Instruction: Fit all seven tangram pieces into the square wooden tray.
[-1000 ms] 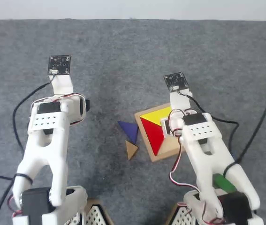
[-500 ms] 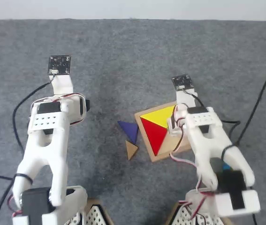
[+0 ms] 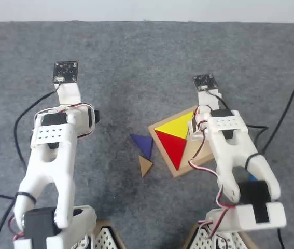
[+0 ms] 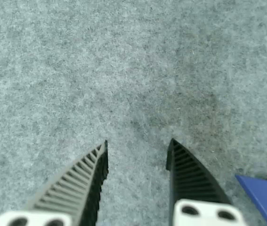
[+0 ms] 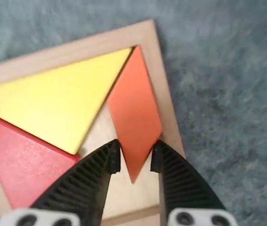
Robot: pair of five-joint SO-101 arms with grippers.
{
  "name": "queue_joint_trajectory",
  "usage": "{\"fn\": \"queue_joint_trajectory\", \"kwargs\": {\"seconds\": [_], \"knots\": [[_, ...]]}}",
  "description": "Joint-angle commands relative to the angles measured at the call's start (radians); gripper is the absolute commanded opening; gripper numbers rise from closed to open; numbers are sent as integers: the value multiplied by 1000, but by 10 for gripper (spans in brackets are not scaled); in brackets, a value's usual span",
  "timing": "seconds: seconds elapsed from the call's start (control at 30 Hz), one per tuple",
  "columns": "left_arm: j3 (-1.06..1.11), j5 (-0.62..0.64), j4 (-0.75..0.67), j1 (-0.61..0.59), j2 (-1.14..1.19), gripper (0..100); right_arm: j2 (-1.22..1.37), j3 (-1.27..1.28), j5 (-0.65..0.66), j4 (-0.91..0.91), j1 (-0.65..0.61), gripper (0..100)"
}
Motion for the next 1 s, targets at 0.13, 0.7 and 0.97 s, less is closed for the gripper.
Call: {"fn": "queue_joint_trajectory", "kwargs": {"seconds": [0.13,0.7,0.97], "knots": [[1,-11,-31,-3,-46,196,-443,144,11,79,10,117],[15,-11,-44,-3,-46,196,-622,364,126,271,329,117],[27,-80,28,132,-46,196,-622,368,207,325,415,117]]}}
